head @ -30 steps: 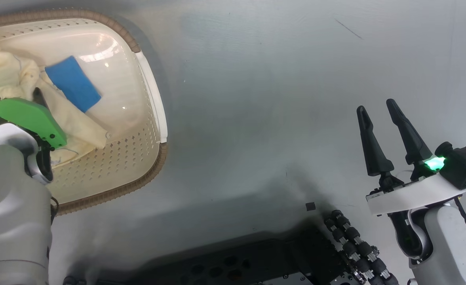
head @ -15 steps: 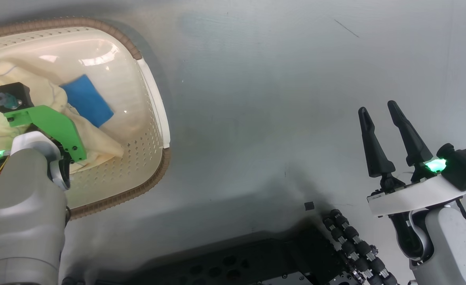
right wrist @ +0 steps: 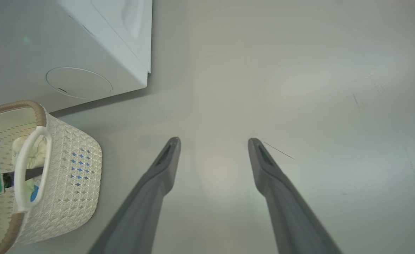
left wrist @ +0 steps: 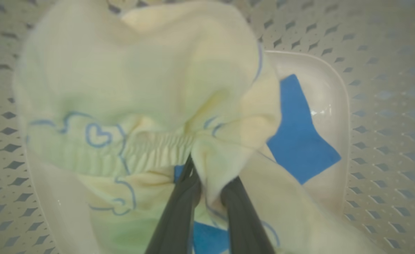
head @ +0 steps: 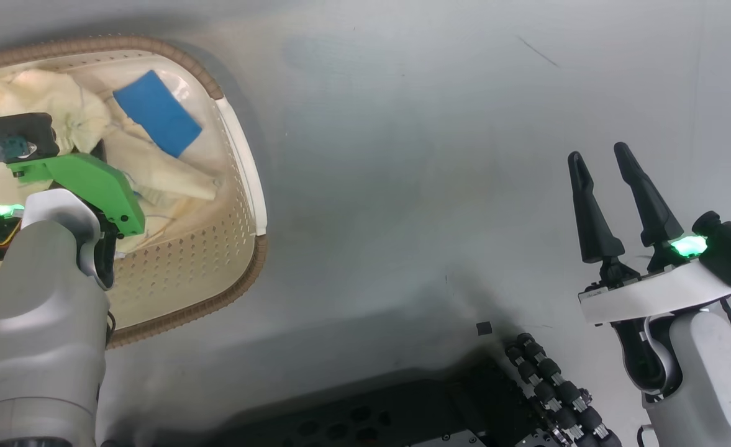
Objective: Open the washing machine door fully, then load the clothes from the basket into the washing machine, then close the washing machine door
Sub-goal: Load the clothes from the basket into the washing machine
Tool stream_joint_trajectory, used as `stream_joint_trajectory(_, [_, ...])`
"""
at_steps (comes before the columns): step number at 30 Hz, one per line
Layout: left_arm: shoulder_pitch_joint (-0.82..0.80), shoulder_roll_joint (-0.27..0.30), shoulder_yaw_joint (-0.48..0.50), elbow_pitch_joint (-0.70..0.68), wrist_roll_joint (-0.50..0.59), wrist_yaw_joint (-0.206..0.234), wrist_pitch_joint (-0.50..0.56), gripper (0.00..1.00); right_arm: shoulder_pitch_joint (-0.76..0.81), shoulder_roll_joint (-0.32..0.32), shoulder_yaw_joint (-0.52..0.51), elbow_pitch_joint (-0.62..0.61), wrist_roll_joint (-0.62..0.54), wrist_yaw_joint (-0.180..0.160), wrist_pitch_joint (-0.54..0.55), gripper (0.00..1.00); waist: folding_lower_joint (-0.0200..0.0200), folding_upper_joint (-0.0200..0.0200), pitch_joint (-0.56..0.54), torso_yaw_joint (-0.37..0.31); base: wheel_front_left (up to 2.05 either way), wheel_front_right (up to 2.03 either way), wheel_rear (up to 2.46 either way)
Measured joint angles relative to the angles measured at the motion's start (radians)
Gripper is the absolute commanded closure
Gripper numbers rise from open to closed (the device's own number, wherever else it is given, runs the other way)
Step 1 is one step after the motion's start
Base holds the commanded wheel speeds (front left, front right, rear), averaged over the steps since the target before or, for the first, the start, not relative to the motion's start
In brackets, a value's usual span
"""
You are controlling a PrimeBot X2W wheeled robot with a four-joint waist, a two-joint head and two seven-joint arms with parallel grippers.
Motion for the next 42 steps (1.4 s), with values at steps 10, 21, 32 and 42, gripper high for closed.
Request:
stream_joint_trajectory(10, [0.05, -0.001, 0.012, 0.011, -0.01, -0.005, -0.135, 1.0, -0.044, 0.011, -0.017, 0.015, 0.0, 0.0, 0.0, 0.0, 0.0, 0.0, -0.077, 0.004, 0.0, 0.0, 0.0])
stream_joint_trajectory(21, [0.127, -0.028, 0.015, 0.015, -0.03, -0.039, -0.285, 1.0, -0.051, 0.007, -0.042, 0.036, -0.004, 0.0, 0.0, 0.0, 0.0, 0.0, -0.184, 0.016, 0.0, 0.0, 0.0])
stream_joint_trajectory(32, [0.212, -0.046, 0.018, 0.018, -0.066, -0.064, -0.322, 1.0, -0.046, 0.002, -0.046, 0.065, -0.014, 0.0, 0.0, 0.0, 0.0, 0.0, -0.318, 0.049, 0.0, 0.0, 0.0])
stream_joint_trajectory(42, [0.317, -0.059, 0.041, -0.057, -0.097, -0.077, -0.331, 1.0, -0.014, 0.003, -0.047, 0.09, -0.022, 0.0, 0.0, 0.0, 0.0, 0.0, -0.459, 0.076, 0.0, 0.0, 0.0])
